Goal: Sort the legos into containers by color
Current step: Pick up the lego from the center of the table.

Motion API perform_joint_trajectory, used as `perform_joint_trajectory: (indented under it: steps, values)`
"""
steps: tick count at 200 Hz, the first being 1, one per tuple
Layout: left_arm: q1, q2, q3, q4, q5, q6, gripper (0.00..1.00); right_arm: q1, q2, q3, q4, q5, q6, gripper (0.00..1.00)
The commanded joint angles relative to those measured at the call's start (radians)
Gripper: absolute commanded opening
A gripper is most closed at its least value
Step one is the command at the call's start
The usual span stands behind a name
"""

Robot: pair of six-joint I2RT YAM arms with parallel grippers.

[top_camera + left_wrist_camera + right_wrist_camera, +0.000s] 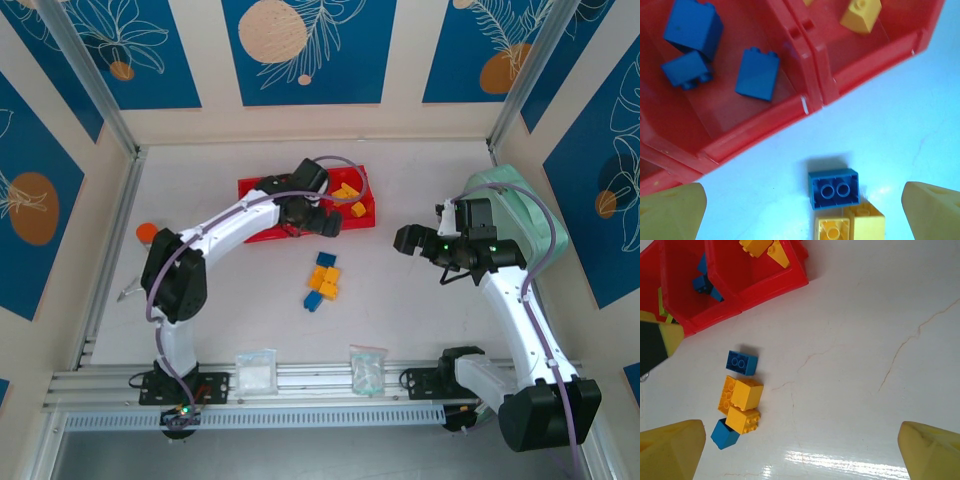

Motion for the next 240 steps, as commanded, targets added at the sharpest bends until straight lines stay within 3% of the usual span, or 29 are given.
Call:
perform_joint_trajectory:
  steps: [1,106,170,192,240]
  values:
    - [-0.037,0.025,0.004,-0.052,-0.007,0.038,1.0,-0.011,-0.013,0.007,-0.029,0.021,0.01,0.99]
    - [-0.098,0.247,0.155,-0.192,-0.012,0.049,0.92,-0.023,-0.027,-0.011,-0.004,-0.048,0.005,0.99]
    - [-0.095,0.344,0.221,-0.217,0.004,0.033,0.8,-0.019,-0.027,-0.013,0.001,-0.066,0.004,0.99]
    - [-0.091,0.372,0.242,-0.231,0.001,0.017,0.69,-0.019,-0.027,-0.013,0.001,-0.067,0.002,0.99]
    - [-0.081,0.396,0.243,-0.238,-0.008,-0.002,0.6,-0.019,-0.028,-0.013,0.002,-0.066,0.002,0.99]
